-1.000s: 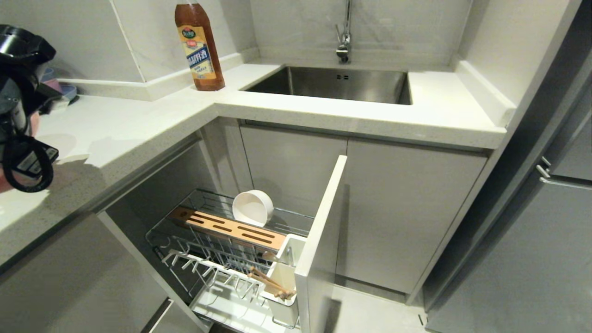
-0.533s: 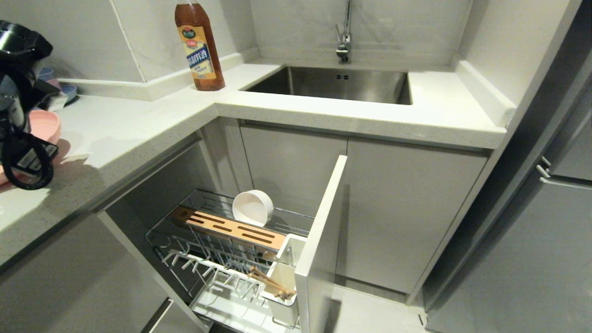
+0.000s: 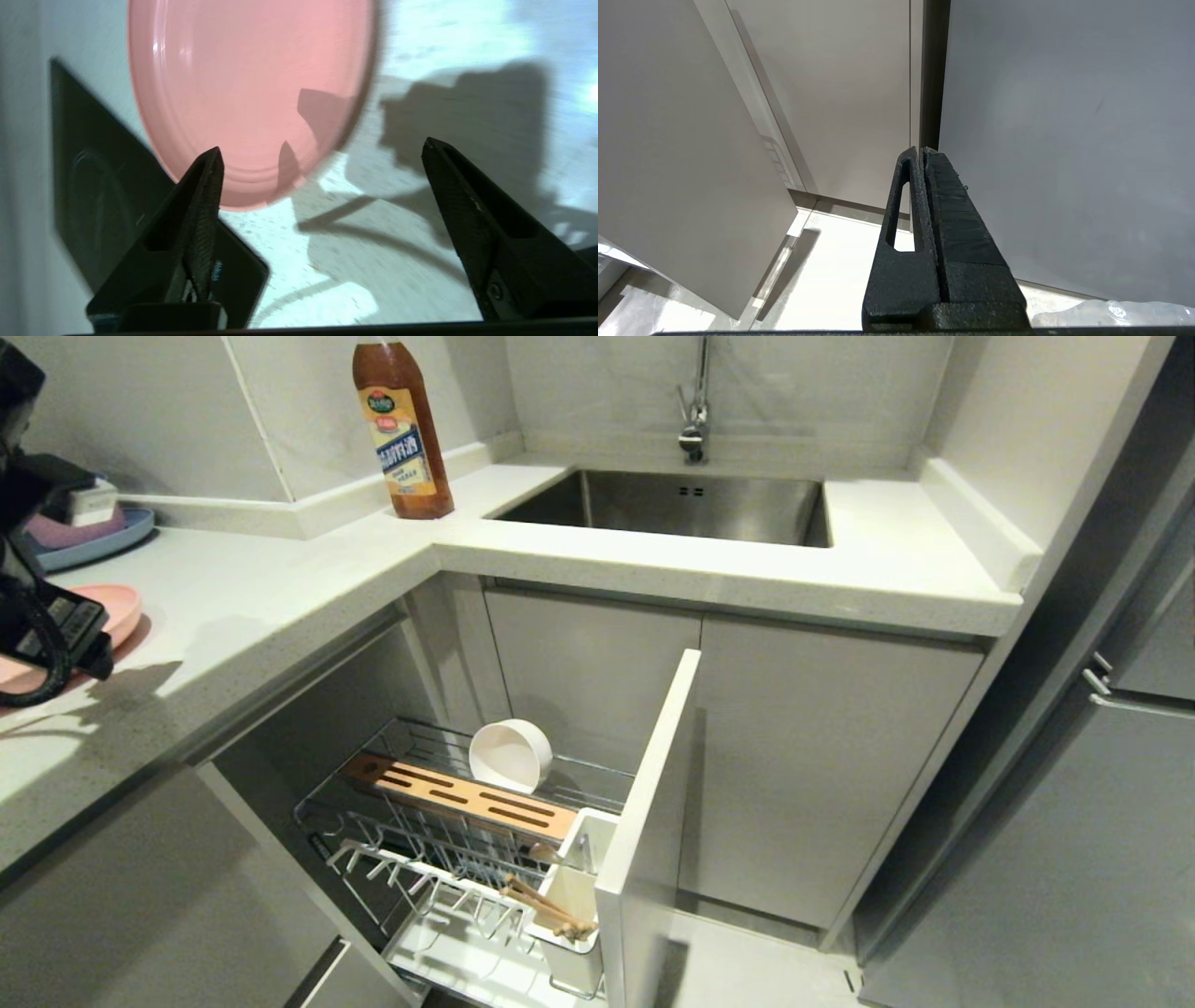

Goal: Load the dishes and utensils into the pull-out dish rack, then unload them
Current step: Take the plate out of the cupboard, then take the bowl out of the cupboard

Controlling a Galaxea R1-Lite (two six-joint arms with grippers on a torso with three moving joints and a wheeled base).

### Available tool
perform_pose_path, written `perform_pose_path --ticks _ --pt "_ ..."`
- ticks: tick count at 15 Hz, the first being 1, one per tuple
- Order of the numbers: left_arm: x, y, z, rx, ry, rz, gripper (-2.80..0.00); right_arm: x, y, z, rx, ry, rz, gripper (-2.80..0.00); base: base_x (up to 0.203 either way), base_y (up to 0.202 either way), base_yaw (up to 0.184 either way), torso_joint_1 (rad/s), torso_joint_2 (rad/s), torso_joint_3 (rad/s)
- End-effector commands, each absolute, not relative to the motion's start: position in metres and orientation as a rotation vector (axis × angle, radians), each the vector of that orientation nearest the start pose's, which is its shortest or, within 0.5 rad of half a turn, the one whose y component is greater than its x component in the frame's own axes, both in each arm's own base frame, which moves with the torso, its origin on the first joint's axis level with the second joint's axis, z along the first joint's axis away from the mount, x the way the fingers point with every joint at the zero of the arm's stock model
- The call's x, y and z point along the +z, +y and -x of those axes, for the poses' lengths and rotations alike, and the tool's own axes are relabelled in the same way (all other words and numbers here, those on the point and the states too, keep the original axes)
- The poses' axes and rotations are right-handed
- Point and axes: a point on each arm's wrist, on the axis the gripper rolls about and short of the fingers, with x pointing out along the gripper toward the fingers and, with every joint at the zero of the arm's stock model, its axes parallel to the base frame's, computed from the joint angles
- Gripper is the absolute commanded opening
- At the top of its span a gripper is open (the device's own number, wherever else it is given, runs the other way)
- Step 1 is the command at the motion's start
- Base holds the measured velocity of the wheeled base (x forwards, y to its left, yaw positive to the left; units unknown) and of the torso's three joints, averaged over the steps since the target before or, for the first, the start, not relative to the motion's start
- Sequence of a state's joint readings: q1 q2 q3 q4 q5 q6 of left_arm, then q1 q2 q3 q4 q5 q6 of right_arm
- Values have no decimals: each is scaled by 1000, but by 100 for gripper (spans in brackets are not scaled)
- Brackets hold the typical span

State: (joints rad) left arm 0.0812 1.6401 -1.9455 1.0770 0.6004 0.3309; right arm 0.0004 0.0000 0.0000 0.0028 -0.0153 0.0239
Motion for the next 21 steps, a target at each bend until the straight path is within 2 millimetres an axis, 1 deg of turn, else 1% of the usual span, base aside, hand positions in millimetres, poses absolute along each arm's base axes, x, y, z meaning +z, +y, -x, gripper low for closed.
perform_pose_path --ticks 1,3,4,6,9,12,13,14,15,17,19,20,21 --pt "369 26 -211 483 800 -486 0 75 0 23 -14 5 -25 -280 0 0 0 0 0 0" --pt "380 21 -188 423 732 -460 0 75 0 23 -15 4 -24 -280 0 0 0 0 0 0" --pt "385 18 -176 392 700 -450 -280 75 0 23 -14 5 -24 -280 0 0 0 0 0 0" --pt "391 12 -154 349 650 -443 -280 74 0 23 -15 6 -24 -280 0 0 0 0 0 0" --pt "400 2 -114 302 539 -389 -280 74 0 23 -14 6 -24 -280 0 0 0 0 0 0" --pt "399 -9 -79 170 440 -215 -280 74 0 23 -15 6 -24 -280 0 0 0 0 0 0" --pt "395 -11 -68 118 425 -144 -280 75 0 23 -14 5 -25 -280 0 0 0 0 0 0" --pt "390 -14 -62 76 427 -64 -280 75 0 23 -14 4 -24 -280 0 0 0 0 0 0" --pt "384 -15 -60 54 441 26 -280 75 0 23 -14 5 -24 -280 0 0 0 0 0 0" --pt "374 -21 -64 36 492 245 -280 75 0 23 -15 5 -24 -280 0 0 0 0 0 0" --pt "364 -32 -79 8 596 466 -280 74 0 23 -15 7 -24 -280 0 0 0 0 0 0" --pt "359 -39 -89 5 660 550 -280 75 0 23 -14 5 -24 -280 0 0 0 0 0 0" --pt "353 -46 -99 14 712 595 -280 74 0 23 -14 6 -24 -280 0 0 0 0 0 0"
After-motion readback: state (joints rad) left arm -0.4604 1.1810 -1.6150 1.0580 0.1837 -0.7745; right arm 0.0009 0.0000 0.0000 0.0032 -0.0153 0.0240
